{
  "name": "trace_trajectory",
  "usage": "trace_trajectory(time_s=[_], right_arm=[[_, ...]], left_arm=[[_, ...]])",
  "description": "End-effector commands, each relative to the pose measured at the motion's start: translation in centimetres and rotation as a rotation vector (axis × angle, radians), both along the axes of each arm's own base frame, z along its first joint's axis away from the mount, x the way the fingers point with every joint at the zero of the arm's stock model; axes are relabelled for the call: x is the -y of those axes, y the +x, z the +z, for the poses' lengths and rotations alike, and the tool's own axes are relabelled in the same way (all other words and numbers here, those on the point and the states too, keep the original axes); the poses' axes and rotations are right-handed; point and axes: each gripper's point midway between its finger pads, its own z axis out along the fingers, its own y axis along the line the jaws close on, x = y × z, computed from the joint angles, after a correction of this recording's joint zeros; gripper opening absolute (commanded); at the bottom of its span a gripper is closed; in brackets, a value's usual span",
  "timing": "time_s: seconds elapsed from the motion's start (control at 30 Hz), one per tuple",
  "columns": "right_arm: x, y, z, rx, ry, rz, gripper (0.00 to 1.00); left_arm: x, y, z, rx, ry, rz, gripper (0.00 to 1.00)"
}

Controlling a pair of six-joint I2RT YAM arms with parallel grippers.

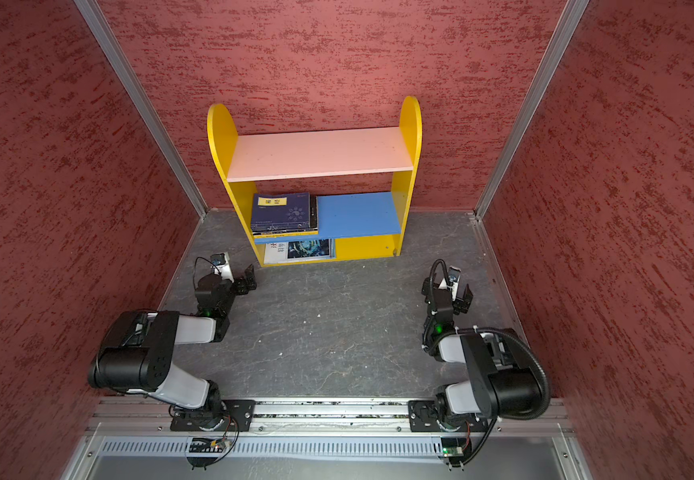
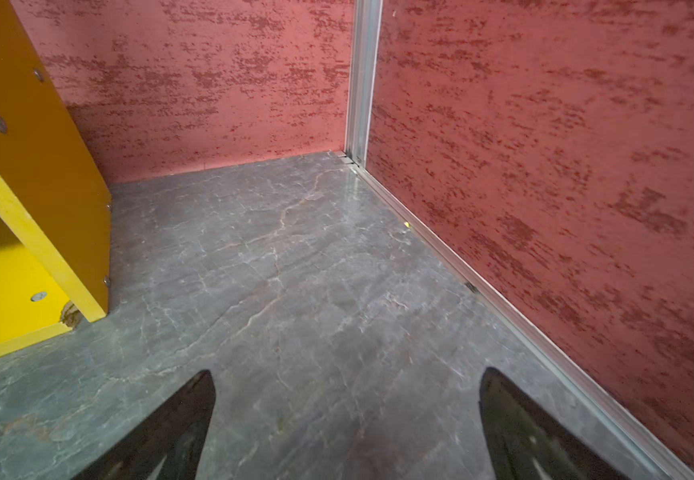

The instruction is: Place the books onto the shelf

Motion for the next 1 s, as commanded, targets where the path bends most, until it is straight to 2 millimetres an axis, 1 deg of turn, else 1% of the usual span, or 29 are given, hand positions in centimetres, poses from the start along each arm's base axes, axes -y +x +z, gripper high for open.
trace_trajectory(time_s=[0.0, 0.07, 0.13, 0.17, 0.2, 0.27, 0.3, 0.53, 0.97], right_arm=[[-1.2, 2.3, 3.0, 0.1, 0.003, 0.124, 0.99], [-0.8, 2.0, 2.9, 0.135, 0.041, 0.161, 0.99], [-0.8, 2.2, 1.7, 0.115, 0.074, 0.209, 0.99], [-0.6, 2.6, 2.3, 0.154, 0.058, 0.205, 0.99], [-0.7, 2.7, 1.4, 0.093, 0.092, 0.215, 0.99], [-0.5, 2.7, 1.8, 0.126, 0.089, 0.225, 0.99], [-0.4, 2.8, 1.4, 0.101, 0.102, 0.223, 0.99], [-0.5, 2.5, 1.9, 0.127, 0.088, 0.227, 0.99], [-0.4, 2.6, 1.8, 0.122, 0.087, 0.222, 0.99]], left_arm=[[-0.1, 0.4, 1.0, 0.03, 0.013, 0.0, 0.99], [-0.1, 0.4, 1.0, 0.03, 0.015, -0.001, 0.99], [-0.1, 0.4, 0.9, 0.029, 0.014, 0.0, 0.99], [-0.1, 0.4, 1.0, 0.03, 0.014, 0.0, 0.99], [-0.1, 0.4, 0.9, 0.03, 0.014, -0.001, 0.99], [-0.1, 0.4, 1.0, 0.031, 0.014, -0.001, 0.99], [-0.1, 0.4, 1.0, 0.03, 0.014, -0.001, 0.99], [-0.1, 0.3, 0.9, 0.028, 0.014, 0.0, 0.99], [-0.1, 0.4, 0.9, 0.029, 0.014, 0.0, 0.99]])
